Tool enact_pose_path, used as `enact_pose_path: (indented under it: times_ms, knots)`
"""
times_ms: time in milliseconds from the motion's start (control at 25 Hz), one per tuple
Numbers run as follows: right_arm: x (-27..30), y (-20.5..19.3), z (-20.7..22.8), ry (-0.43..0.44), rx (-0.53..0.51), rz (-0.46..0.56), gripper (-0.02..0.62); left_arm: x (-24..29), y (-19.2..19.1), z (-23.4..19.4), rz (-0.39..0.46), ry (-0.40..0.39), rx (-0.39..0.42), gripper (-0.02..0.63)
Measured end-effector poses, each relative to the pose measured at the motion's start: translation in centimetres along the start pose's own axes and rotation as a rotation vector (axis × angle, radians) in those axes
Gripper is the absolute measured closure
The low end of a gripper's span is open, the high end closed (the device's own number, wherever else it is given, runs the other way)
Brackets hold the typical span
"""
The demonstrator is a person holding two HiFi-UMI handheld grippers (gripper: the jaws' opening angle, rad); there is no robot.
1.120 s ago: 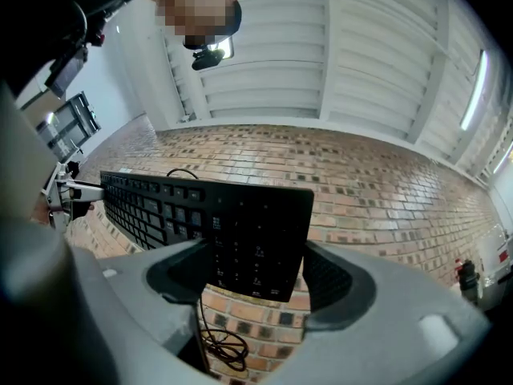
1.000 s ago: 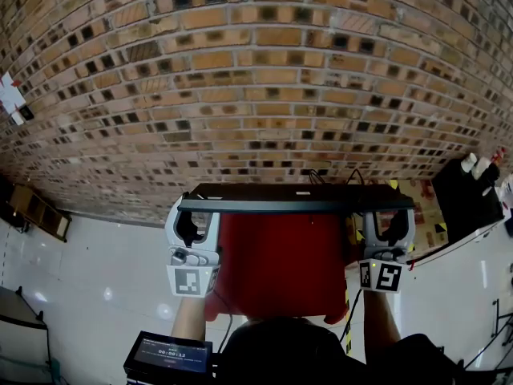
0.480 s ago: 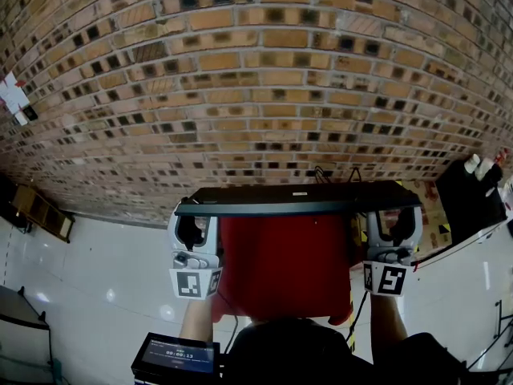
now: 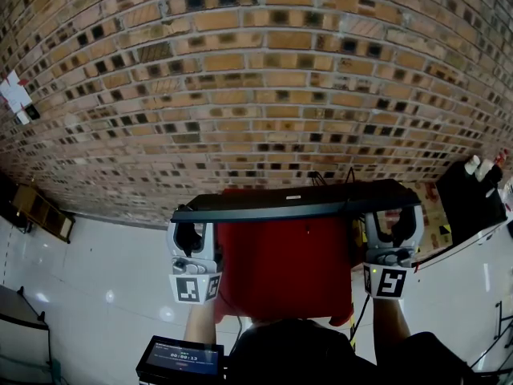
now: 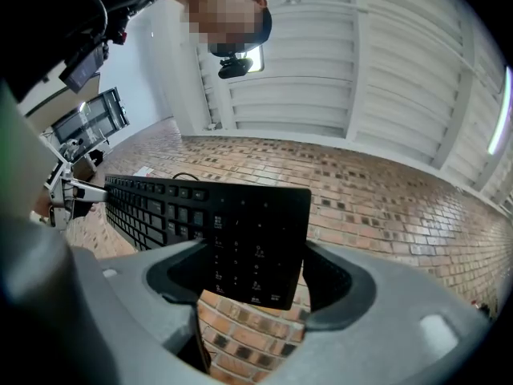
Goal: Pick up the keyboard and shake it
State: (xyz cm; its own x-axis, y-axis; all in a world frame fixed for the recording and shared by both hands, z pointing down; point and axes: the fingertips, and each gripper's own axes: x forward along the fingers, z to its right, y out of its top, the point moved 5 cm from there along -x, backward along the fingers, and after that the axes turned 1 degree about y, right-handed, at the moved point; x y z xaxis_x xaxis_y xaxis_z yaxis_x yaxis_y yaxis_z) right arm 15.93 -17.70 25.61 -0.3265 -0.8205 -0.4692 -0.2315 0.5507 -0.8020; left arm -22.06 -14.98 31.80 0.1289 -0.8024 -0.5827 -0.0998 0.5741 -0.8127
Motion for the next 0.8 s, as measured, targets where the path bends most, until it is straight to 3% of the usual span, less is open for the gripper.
enact_pose_path:
  times_ms: [160,280,440,600,800]
  knots:
    - [-0.2,0.4,-0.2,0.006,-0.001,0.021,0.261,-0.3,0.1,0.0,-0.001,0.0,-0.003,0.345]
    - [-1.0,-0.7,0.1,-0.014,0.014,-0.021,0.261,-0.1,0.6,0.2,-0.006,-0.017,0.022,0.345]
    - [-2.2,-2.2,0.7,-0.072,0.088,-0.04,0.261,1.4,2.4,1.6,0.016,-0.087,0.086,0.345]
    - [-3.4,-3.6,1.6,-0.127,0.161,-0.033,0.261,1.9,2.3,2.4,-0.028,-0.123,0.152,0.345]
    - [-4.9,-4.6,2.7,-0.187,0.201,-0.041,0.261,3.6,3.3,4.3,-0.002,-0.204,0.208,0.345]
